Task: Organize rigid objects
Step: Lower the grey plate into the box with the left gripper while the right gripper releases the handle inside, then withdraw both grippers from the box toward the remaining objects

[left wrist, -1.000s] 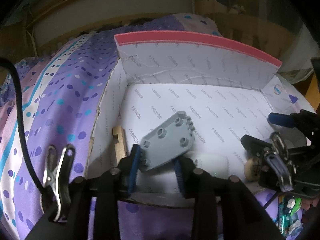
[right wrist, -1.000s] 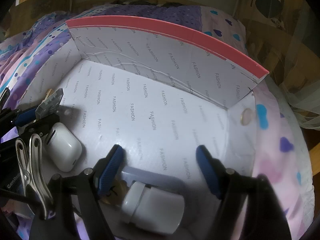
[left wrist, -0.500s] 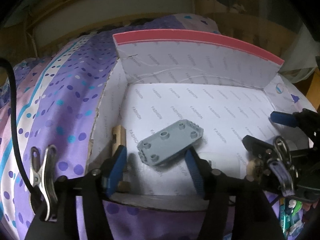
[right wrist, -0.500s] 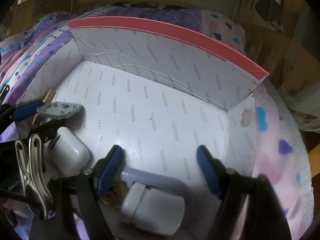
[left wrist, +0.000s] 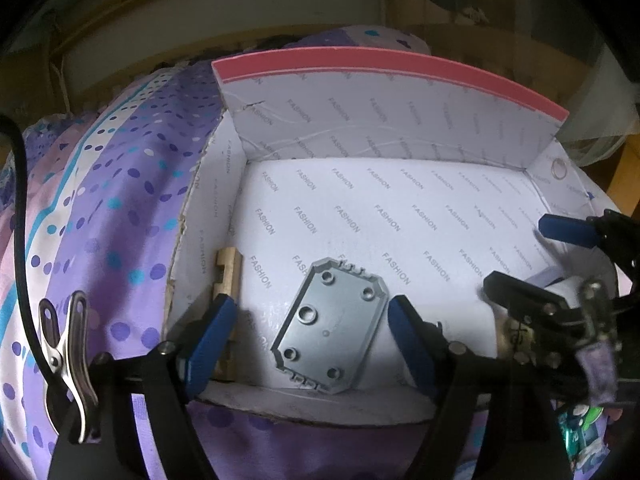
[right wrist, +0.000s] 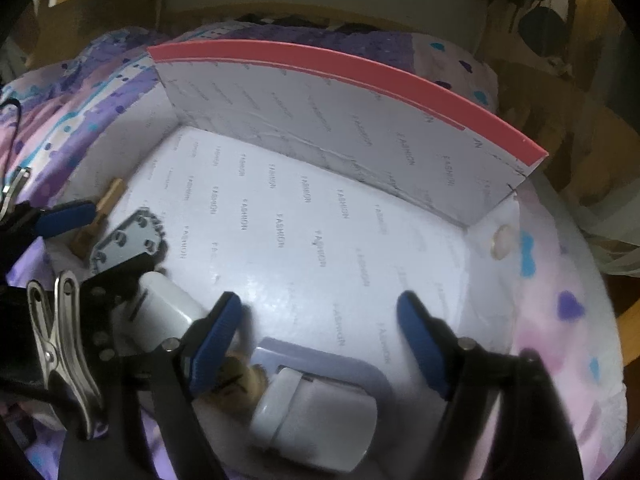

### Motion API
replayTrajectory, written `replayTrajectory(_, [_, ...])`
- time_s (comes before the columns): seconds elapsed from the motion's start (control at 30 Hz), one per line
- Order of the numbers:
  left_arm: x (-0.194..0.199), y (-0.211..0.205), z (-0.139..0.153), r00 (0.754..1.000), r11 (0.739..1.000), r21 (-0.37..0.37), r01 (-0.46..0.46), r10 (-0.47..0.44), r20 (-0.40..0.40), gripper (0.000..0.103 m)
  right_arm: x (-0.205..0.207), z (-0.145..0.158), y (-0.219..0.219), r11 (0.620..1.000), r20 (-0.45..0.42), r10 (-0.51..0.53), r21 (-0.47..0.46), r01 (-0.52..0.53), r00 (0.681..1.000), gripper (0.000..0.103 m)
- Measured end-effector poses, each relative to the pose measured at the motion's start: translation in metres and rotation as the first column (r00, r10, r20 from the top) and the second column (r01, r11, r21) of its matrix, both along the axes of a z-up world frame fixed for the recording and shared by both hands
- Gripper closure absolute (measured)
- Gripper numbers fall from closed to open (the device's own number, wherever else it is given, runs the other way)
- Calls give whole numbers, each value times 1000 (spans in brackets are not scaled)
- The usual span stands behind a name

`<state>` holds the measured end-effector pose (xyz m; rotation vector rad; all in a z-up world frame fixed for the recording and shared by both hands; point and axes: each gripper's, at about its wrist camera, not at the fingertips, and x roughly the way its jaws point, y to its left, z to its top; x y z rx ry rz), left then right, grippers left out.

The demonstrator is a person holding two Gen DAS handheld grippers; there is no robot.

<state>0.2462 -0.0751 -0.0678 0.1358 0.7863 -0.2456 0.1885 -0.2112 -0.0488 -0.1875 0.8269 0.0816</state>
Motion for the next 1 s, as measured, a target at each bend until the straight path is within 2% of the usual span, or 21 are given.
replayTrajectory(0.13, [-1,-1,0,1000,1000,-2,2,-2,-1,19,0,3,-2,1000,-6,15,28,-15,1000,15])
replayTrajectory(0.27, [-1,-1,0,1000,1000,-5,7,-7,-3,18,1,5,-3,998,-3,24,52,-24,1000,0])
replayTrajectory(0.43, [-2,-2,0,1000,1000,-4,6,-6,-4,18,0,7,-4,996,3,21,87,-21,1000,0])
replayTrajectory(0.73, [-6,-1,3,1000,1000,-7,4,-4,21,16,0,6,-6,997,11,0,75,-1,1000,0])
replayTrajectory(0.83, [-9,-1,6,1000,1000,-13,15,-14,26,11,-3,7,-8,997,9,-11,82,10,1000,0])
replayTrajectory(1.0, [-14,1,13,1000,999,-37,16,-15,27,5,-16,15,-18,983,6,-67,173,65,998,0])
